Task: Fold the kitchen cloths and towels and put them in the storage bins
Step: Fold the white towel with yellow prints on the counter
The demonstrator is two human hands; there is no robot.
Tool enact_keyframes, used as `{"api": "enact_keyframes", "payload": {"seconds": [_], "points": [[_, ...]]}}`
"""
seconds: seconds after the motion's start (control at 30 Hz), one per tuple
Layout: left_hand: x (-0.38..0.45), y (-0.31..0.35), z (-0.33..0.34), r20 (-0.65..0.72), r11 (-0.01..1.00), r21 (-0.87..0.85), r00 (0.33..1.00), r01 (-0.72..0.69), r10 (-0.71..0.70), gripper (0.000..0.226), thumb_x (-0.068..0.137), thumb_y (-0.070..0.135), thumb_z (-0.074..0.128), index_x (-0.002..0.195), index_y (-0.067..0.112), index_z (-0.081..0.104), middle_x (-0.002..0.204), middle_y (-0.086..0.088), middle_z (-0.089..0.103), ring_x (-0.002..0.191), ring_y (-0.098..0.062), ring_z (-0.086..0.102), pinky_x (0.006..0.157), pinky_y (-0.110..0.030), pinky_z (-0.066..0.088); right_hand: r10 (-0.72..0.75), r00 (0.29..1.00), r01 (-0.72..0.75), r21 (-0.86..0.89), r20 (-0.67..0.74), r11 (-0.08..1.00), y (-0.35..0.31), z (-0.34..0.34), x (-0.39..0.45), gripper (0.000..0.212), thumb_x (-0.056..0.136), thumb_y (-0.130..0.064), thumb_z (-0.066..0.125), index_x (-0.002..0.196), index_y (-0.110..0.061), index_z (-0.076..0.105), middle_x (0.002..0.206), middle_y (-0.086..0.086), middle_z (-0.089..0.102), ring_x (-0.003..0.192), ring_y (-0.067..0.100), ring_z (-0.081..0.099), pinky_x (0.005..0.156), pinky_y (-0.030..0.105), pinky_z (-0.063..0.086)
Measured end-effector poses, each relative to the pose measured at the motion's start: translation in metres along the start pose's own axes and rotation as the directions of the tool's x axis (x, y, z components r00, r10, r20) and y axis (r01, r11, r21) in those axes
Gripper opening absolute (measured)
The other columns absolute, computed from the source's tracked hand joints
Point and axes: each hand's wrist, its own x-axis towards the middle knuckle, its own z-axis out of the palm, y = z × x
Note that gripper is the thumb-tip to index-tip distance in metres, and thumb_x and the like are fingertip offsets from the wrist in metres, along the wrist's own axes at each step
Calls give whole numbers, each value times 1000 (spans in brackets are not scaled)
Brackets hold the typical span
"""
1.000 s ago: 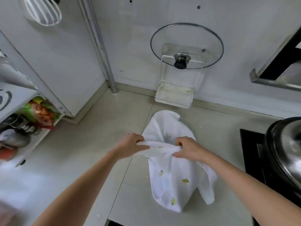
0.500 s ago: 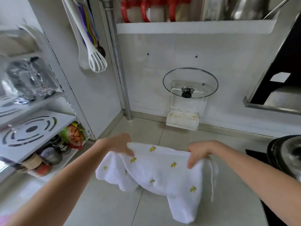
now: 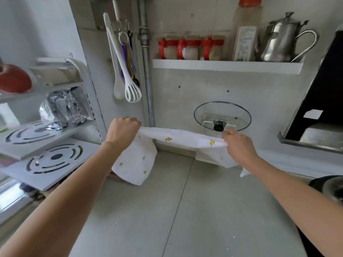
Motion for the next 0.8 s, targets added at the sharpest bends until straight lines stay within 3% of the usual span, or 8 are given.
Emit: {"api": "enact_keyframes", "payload": {"seconds": [0.07, 0.17, 0.3, 0.37, 0.4, 0.47, 0.6, 0.8], "points": [[-24, 14, 9, 58, 996, -7, 994, -90, 90, 24, 60, -1, 76, 70, 18, 68, 68, 2, 63, 58, -21, 63, 43, -24, 37, -58, 995, 62, -47, 78, 997, -8, 13, -22, 26, 86, -4, 51, 110, -15, 53, 117, 4, 46, 83, 30, 63, 60, 31, 37], [-71, 51, 38, 435, 976, -74, 874, -205, 216, 23, 85, 1, 52, 98, 17, 63, 97, 0, 64, 87, -21, 65, 64, -30, 45, -188, 951, 216, -92, 247, 972, -27, 51, -63, 38, 82, 3, 49, 115, -16, 50, 120, 2, 43, 88, 31, 63, 61, 34, 35], [-139, 98, 79, 836, 935, -301, 420, -187, 353, 46, 89, 30, 59, 132, 19, 51, 134, -2, 53, 123, -23, 51, 100, -34, 42, -375, 725, 333, 182, 577, 925, -43, 120, -127, 45, 84, -6, 51, 128, -18, 49, 126, 3, 49, 104, 28, 59, 79, 35, 45], [-158, 115, 91, 915, 933, -360, 191, -5, 355, 69, 83, 46, 65, 142, 20, 40, 145, 1, 42, 131, -20, 43, 108, -34, 36, -399, 524, 170, 367, 752, 915, -46, 143, -149, 47, 86, -29, 60, 130, -20, 50, 127, 1, 54, 111, 23, 55, 87, 30, 43], [-159, 121, 95, 918, 924, -378, 154, 53, 366, 71, 83, 48, 65, 142, 20, 38, 145, 1, 41, 131, -20, 43, 108, -34, 36, -381, 486, 61, 405, 786, 912, -43, 152, -153, 47, 84, -38, 62, 127, -20, 54, 123, 0, 57, 106, 20, 56, 87, 28, 44], [-152, 133, 99, 892, 904, -424, 202, 61, 404, 64, 87, 46, 61, 141, 19, 41, 143, -1, 44, 129, -21, 45, 105, -33, 38, -306, 582, -122, 454, 753, 883, -32, 168, -152, 33, 84, -42, 61, 112, -24, 62, 110, -2, 62, 95, 15, 57, 84, 27, 47], [-120, 172, 102, 798, 866, -496, 425, 61, 427, 45, 93, 42, 51, 133, 22, 48, 134, 0, 51, 122, -21, 50, 98, -32, 40, -19, 784, -319, 429, 620, 845, 15, 190, -128, 7, 87, -25, 57, 82, -23, 62, 92, 1, 67, 88, 22, 63, 77, 32, 50], [-93, 270, 93, 703, 770, -622, 531, 140, 472, 42, 97, 37, 44, 137, 23, 44, 139, 4, 47, 127, -17, 45, 100, -33, 37, 166, 776, -418, 299, 609, 858, 70, 222, -86, 14, 86, -14, 50, 74, -20, 50, 95, 7, 63, 95, 27, 59, 69, 29, 41]]}}
